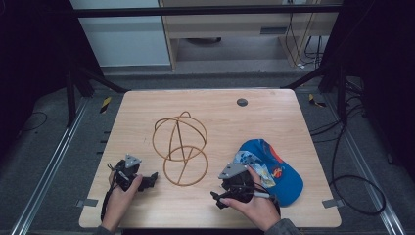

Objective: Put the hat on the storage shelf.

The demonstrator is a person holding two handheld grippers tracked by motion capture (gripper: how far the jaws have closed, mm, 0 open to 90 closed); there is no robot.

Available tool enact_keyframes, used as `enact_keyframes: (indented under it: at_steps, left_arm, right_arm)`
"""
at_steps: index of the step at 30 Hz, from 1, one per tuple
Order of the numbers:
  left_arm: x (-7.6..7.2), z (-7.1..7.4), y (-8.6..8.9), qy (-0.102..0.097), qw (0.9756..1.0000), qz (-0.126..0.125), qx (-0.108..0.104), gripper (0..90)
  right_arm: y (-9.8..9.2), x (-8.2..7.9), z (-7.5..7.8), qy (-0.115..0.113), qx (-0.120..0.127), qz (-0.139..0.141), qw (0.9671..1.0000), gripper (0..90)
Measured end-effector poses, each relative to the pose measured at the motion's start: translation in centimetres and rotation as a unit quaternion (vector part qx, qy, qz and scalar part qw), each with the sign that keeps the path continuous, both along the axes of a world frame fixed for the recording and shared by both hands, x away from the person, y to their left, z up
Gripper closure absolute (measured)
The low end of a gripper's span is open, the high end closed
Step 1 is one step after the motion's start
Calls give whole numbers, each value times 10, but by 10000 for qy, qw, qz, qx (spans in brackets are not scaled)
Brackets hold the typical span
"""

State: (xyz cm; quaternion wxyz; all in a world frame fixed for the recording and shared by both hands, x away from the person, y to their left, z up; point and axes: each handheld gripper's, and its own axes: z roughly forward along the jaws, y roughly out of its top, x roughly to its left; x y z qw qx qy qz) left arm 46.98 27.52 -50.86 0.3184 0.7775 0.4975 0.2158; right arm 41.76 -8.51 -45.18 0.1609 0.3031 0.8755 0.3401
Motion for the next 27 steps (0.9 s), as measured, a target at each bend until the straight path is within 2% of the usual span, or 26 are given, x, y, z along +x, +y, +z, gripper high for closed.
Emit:
enact_keyframes:
  at_steps: [7, 10, 19, 22, 25, 27]
  left_arm:
    - [0, 0, 0, 2, 10000, 2, 3, 0]
    - [0, 0, 0, 0, 10000, 3, 1, 0]
    - [-1, 0, 0, -10, 10000, 0, -5, 0]
    - [-1, 0, 0, -11, 10000, 1, -6, 0]
    - [-1, 0, 0, -11, 10000, 2, -8, 0]
    - [-1, 0, 0, -10, 10000, 1, -7, 0]
  right_arm:
    - [-8, 4, 5, 114, -94, 28, 9999, 81]
    - [-10, 4, 8, 95, -129, 45, 9999, 83]
    - [-31, 5, 34, 159, -341, 79, 9993, 85]
    - [-43, 8, 50, 60, -522, 30, 9986, 84]
    - [-58, 12, 62, 61, -656, -63, 9978, 88]
    - [-70, 14, 69, 85, -660, -170, 9976, 96]
